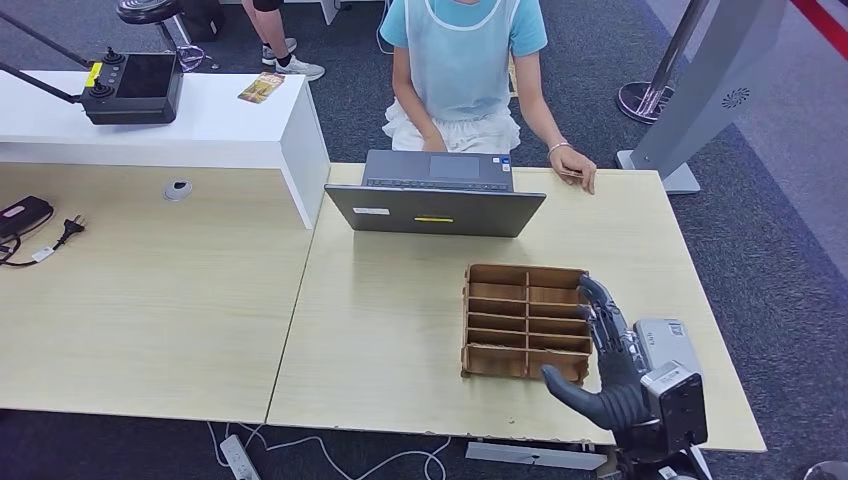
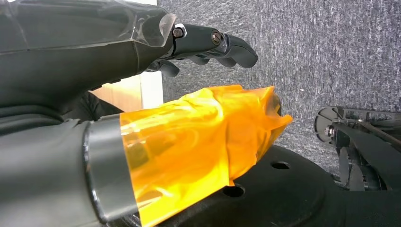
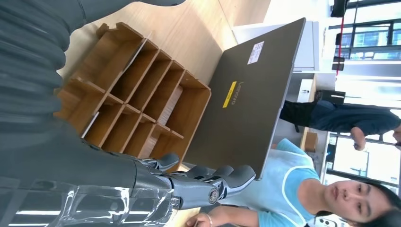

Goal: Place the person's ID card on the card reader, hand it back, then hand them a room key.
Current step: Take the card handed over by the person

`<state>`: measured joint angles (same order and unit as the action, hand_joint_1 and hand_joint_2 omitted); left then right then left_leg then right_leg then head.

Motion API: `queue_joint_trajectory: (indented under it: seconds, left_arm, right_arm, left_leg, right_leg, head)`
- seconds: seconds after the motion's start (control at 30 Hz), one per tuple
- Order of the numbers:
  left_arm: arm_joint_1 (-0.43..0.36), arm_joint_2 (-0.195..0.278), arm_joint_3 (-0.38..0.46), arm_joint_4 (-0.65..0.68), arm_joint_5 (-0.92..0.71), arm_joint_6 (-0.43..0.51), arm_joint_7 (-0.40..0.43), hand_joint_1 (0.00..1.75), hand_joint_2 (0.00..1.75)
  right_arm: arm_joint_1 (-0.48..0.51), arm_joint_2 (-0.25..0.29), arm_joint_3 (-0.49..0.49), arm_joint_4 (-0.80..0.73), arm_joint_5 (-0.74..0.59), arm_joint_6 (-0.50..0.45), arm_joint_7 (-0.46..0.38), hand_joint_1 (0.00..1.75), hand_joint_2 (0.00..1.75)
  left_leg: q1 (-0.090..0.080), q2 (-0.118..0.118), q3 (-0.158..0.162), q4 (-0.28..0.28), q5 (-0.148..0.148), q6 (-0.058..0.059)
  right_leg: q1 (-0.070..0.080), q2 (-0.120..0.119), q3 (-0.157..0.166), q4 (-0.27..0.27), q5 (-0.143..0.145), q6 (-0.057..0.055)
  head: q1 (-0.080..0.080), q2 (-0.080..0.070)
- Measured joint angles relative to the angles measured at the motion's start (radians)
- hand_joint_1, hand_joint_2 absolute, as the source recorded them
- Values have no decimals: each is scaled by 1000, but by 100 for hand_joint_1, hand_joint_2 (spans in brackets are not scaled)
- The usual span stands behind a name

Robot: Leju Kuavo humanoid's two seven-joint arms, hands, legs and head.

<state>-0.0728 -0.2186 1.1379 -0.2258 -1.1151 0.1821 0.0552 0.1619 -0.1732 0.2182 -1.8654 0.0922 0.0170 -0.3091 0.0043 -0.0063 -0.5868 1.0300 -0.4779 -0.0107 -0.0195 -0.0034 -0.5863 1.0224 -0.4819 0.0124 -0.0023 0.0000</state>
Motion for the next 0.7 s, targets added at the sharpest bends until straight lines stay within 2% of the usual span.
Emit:
queue_joint_trajectory:
  seconds: [0.2,0.43,0.7]
  left_arm:
    - [-1,0,0,0,-9,-5,0,0,0]
    - [-2,0,0,0,-10,-9,0,0,0]
    - [-2,-1,0,0,-22,-24,3,0,0]
  right_arm:
    - [-51,0,0,0,42,-2,2,0,175]
    - [-147,0,31,6,194,-83,48,0,175]
    - [-291,-7,97,40,573,-234,168,0,175]
  left_leg:
    - [0,0,0,0,0,0]
    - [0,0,0,0,1,-1]
    - [0,0,0,0,1,-1]
  right_leg:
    - [0,0,0,0,0,0]
    - [0,0,0,0,0,0]
    - [0,1,0,1,0,0]
  head:
    - [0,0]
    - [0,0]
    - [0,0]
